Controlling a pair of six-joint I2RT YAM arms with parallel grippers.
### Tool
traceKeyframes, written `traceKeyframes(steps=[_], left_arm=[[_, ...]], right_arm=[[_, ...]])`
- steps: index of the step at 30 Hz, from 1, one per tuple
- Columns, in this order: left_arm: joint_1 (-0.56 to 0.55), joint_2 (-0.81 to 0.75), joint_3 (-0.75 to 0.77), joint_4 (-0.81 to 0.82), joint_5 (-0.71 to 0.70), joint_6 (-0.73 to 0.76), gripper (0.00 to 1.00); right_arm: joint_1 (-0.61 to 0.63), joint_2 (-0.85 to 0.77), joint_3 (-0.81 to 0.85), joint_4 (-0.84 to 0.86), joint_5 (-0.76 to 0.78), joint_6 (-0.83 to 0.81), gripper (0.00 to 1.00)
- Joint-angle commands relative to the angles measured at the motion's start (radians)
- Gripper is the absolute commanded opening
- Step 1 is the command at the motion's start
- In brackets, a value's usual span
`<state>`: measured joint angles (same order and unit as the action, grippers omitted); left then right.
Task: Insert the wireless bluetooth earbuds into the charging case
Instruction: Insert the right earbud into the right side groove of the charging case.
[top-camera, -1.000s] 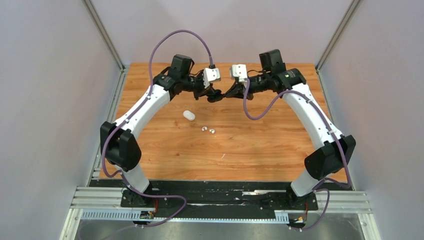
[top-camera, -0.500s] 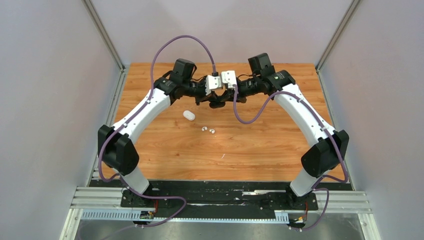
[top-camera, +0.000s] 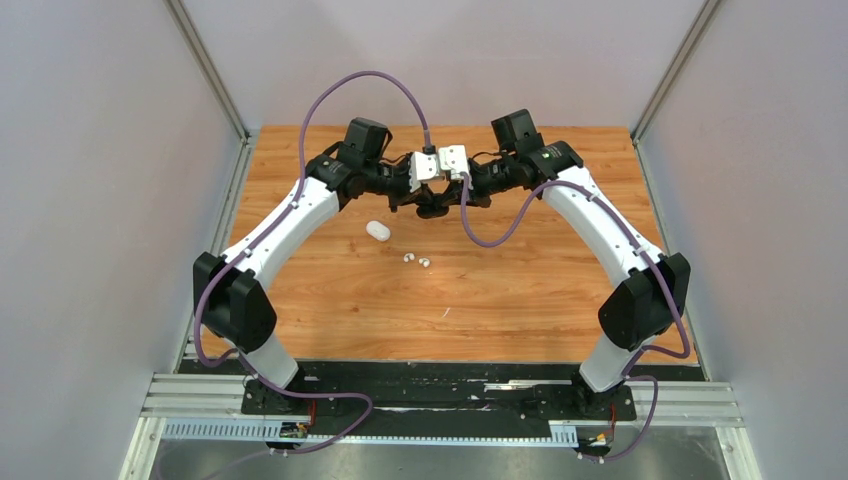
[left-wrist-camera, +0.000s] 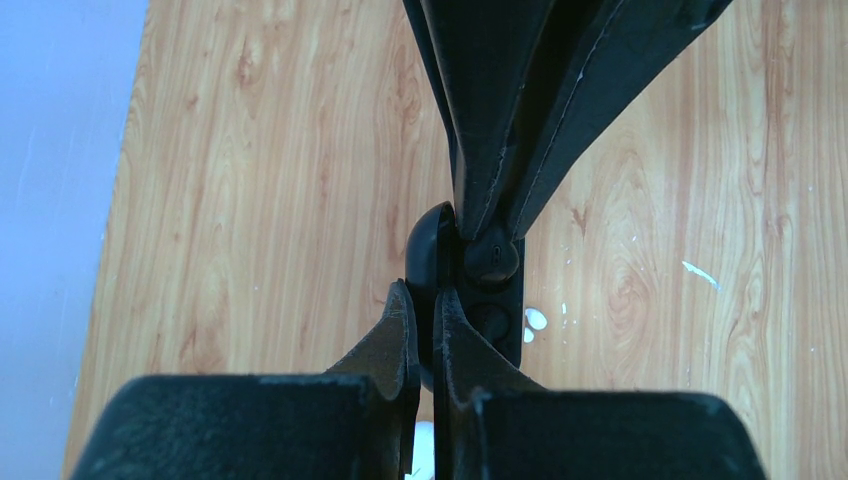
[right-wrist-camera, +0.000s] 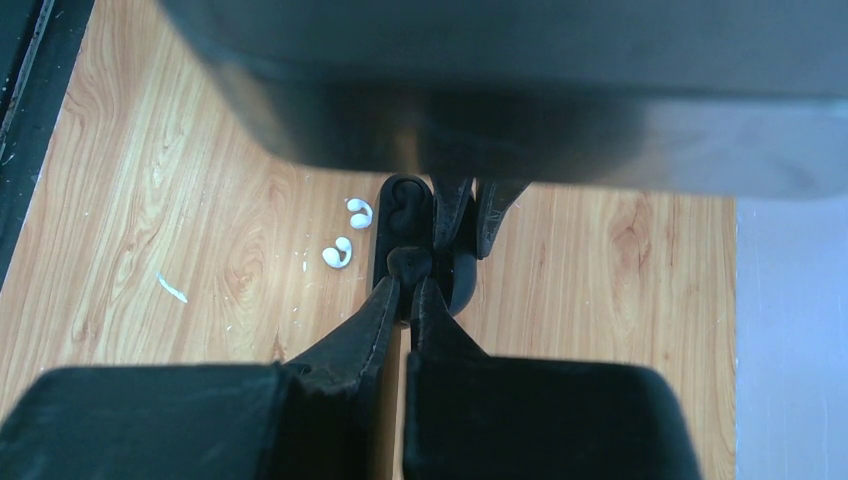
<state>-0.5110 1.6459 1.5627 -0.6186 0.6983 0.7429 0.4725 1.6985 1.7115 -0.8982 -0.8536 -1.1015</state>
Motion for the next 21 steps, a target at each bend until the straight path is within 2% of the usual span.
traceKeyframes(steps=[1,11,21], left_arm=[[-0.007,-0.041,0.015,0.016,0.032,0.004,0.00],[-0.009,-0.034,0.021,0.051,0.022,-0.067,0.00],[-0.009,-0.001,0.061,0.046,0.007,-0.160,0.00]], right_arm=[[0.011,0.012,-0.008,0.021,0.015,-0.014,0.00],[0.024,0.013,-0.016,0.017,0.011,-0.012,0.00],[0.049,-0.015,-0.050,0.016,0.077,-0.100,0.01]])
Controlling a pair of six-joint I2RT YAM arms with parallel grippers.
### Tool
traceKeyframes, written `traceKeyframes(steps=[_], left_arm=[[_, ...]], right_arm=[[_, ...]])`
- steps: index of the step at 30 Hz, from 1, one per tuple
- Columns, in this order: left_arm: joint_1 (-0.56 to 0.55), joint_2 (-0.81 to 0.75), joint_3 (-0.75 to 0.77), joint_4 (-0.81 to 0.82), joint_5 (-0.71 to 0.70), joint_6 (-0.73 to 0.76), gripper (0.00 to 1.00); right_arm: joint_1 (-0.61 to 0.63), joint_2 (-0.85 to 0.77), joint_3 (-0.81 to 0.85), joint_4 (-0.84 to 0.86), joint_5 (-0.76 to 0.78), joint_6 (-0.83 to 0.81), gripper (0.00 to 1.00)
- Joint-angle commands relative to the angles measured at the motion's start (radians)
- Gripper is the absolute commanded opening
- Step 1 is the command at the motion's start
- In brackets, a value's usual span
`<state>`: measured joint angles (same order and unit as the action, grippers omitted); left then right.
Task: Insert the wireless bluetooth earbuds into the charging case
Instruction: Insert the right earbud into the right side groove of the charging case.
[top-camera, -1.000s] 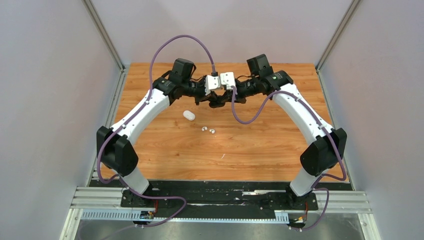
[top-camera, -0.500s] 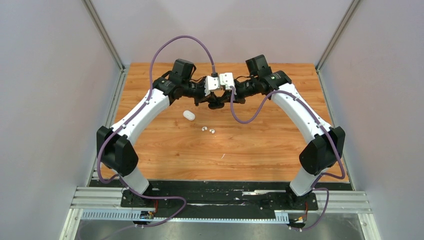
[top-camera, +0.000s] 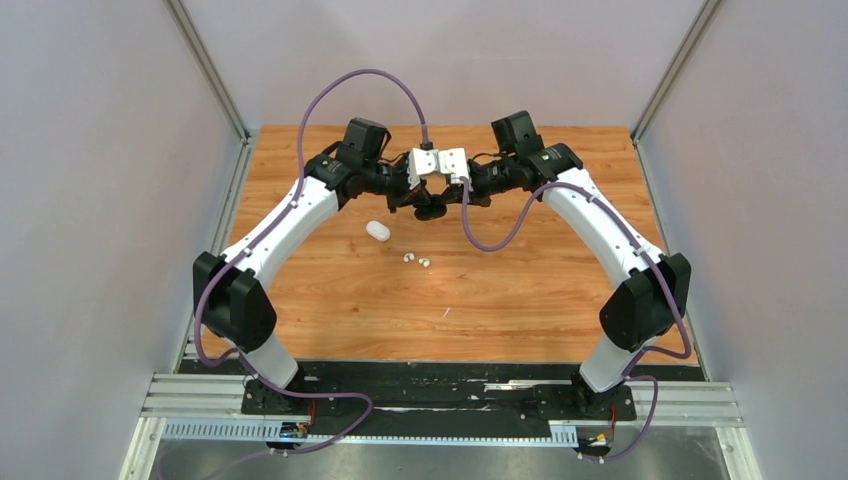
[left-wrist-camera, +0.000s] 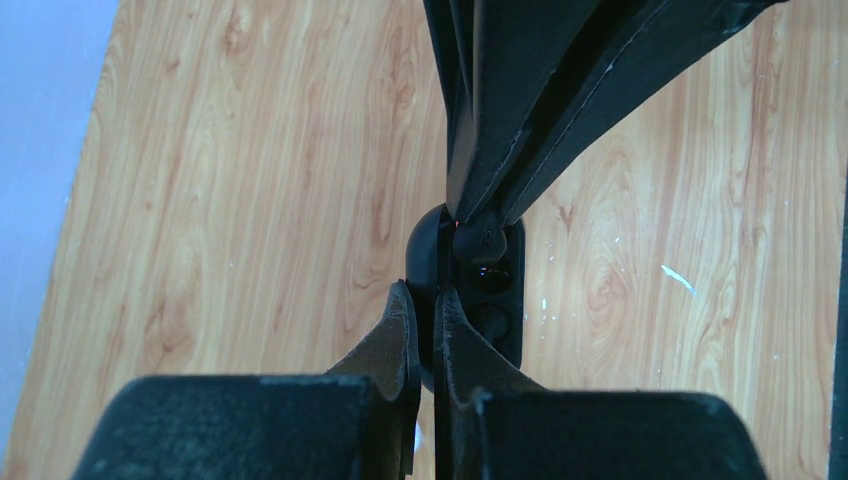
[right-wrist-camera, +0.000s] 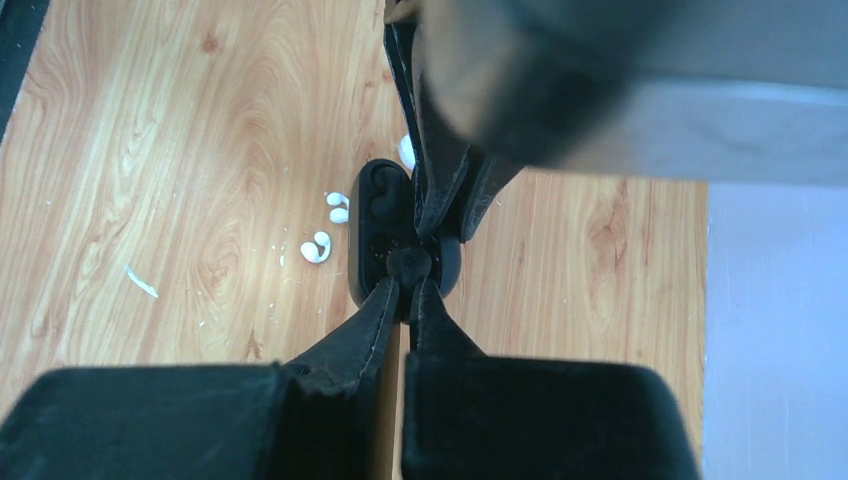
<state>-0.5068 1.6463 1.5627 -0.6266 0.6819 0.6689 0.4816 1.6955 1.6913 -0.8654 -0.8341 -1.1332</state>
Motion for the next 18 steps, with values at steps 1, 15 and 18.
traceKeyframes(steps=[1,15,18], left_arm=[[-0.014,0.000,0.063,0.056,0.021,-0.094,0.00],[-0.013,-0.003,0.039,0.142,0.016,-0.187,0.00],[-0.012,-0.005,0.038,0.144,0.017,-0.189,0.00]], right_arm=[[0.040,-0.013,-0.031,-0.016,0.059,-0.070,0.00],[0.029,-0.043,-0.098,0.060,0.002,-0.010,0.00],[0.029,-0.049,-0.109,0.080,0.008,-0.012,0.00]])
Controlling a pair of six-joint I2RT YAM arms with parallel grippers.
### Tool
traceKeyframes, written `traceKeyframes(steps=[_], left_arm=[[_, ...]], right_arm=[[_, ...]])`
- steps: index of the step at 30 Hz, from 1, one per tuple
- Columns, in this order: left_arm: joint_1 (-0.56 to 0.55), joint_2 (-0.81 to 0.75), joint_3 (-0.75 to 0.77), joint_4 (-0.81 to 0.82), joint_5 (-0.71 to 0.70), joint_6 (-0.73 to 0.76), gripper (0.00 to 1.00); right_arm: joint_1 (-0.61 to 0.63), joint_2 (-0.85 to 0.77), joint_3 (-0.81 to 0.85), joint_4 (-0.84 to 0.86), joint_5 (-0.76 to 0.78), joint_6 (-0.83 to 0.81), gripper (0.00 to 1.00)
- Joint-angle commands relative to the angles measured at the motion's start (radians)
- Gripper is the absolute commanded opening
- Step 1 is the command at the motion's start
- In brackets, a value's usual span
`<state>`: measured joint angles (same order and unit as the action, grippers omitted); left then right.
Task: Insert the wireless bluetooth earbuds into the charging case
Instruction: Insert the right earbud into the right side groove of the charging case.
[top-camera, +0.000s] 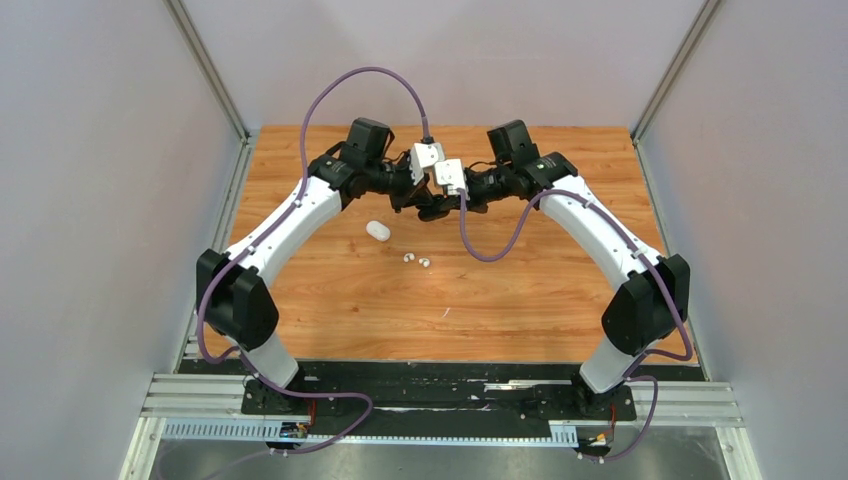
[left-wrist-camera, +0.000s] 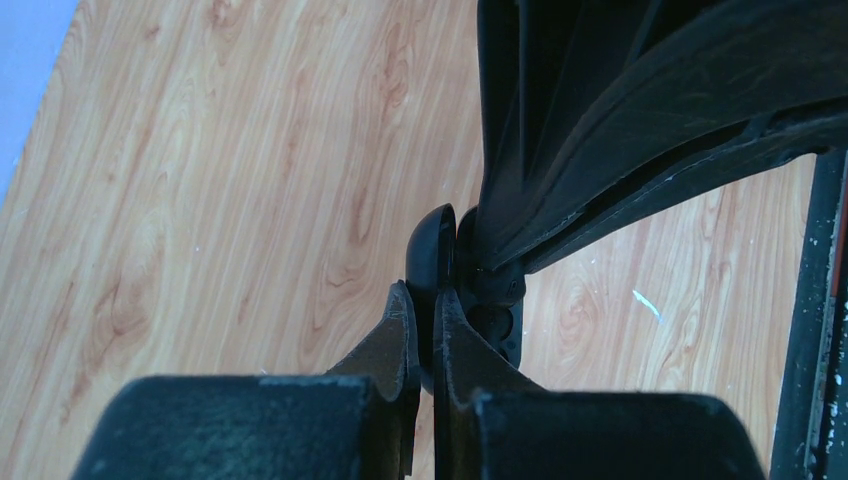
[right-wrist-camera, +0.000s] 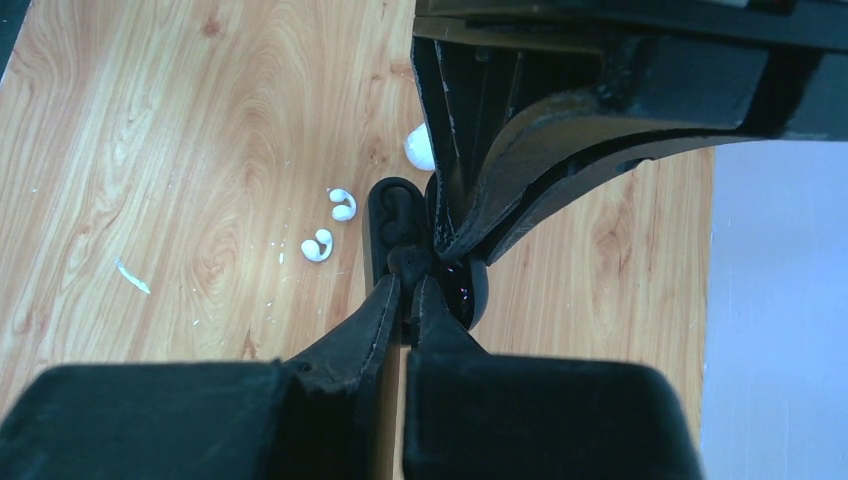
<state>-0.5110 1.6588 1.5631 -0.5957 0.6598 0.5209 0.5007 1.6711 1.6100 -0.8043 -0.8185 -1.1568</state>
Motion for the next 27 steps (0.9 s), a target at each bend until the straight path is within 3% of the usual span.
traceKeyframes(steps=[1,27], left_arm=[[-0.009,-0.019,0.036,0.114,0.040,-0.041,0.00],[-0.008,-0.024,0.031,0.130,-0.054,-0.024,0.00]], right_arm=[[0.010,-0.022,-0.026,0.018,-0.007,0.012,0.00],[0.012,0.014,0.032,-0.113,0.086,-0.062,0.00]])
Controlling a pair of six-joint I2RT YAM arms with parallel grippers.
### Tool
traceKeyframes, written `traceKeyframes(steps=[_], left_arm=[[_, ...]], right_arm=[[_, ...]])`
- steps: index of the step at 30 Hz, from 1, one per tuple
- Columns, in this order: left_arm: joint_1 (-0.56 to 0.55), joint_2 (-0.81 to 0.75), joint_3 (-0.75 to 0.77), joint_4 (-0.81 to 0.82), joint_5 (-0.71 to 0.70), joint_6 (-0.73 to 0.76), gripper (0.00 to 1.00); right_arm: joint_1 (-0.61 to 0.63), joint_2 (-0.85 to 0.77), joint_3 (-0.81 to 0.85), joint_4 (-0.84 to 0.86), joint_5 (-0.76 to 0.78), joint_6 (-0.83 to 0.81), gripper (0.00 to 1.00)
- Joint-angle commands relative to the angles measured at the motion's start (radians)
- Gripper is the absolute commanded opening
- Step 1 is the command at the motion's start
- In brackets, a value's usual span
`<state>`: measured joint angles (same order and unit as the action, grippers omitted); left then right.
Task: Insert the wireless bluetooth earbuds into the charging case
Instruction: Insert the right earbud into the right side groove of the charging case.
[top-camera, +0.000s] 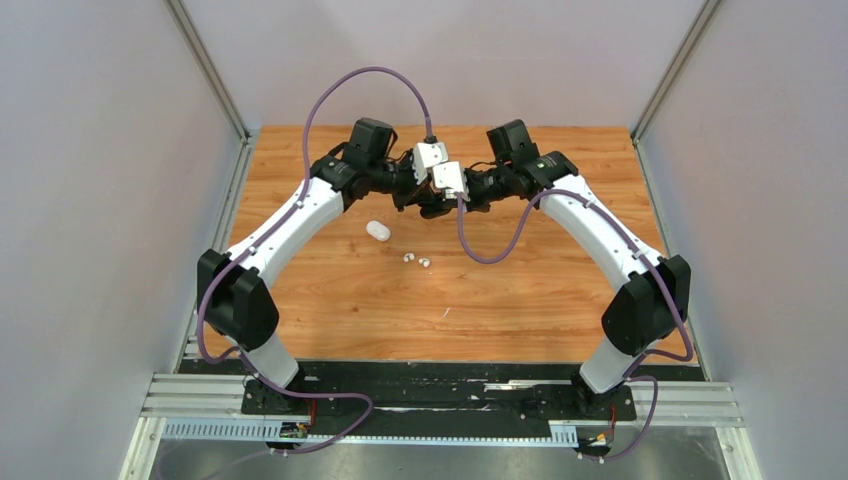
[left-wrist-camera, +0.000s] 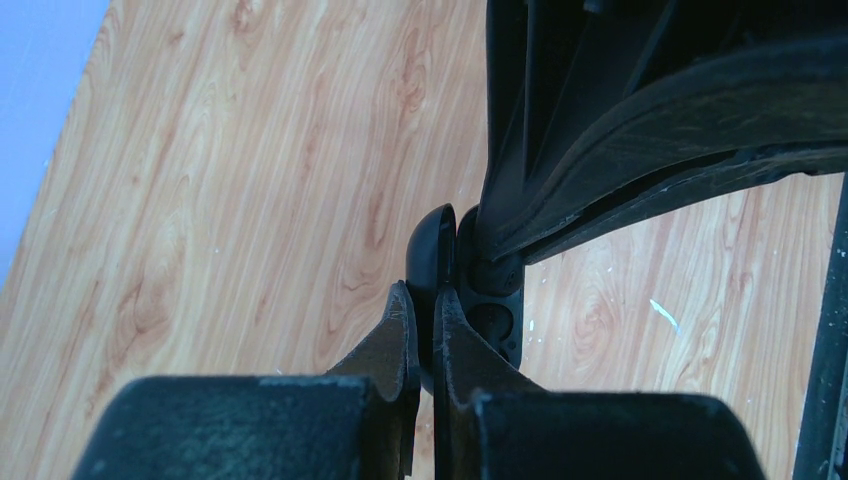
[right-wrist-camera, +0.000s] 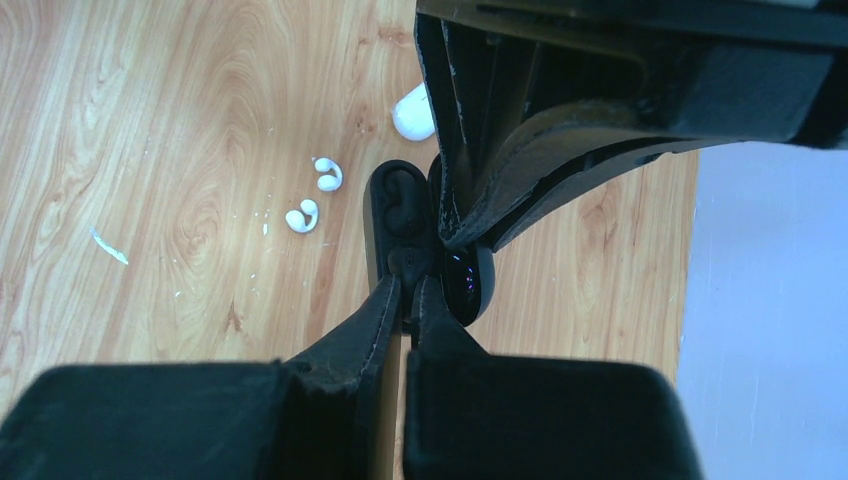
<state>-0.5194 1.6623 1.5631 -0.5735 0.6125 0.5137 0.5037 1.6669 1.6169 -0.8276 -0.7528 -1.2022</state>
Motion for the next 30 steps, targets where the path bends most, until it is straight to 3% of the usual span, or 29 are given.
traceKeyframes(steps=[1,8,14,30], left_arm=[[0.000,-0.028,0.030,0.109,-0.009,-0.017,0.00],[-0.001,-0.024,0.036,0.116,-0.001,-0.026,0.00],[-0.001,-0.026,0.037,0.122,0.019,-0.038,0.00],[-0.001,-0.013,0.033,0.103,0.015,-0.035,0.00]], right_arm=[[0.009,0.018,0.025,-0.098,0.022,-0.019,0.00],[0.015,0.033,0.037,-0.108,0.036,-0.021,0.01],[0.027,0.065,0.069,-0.095,0.047,0.009,0.18],[0.027,-0.056,0.021,0.079,0.029,0.116,0.29]])
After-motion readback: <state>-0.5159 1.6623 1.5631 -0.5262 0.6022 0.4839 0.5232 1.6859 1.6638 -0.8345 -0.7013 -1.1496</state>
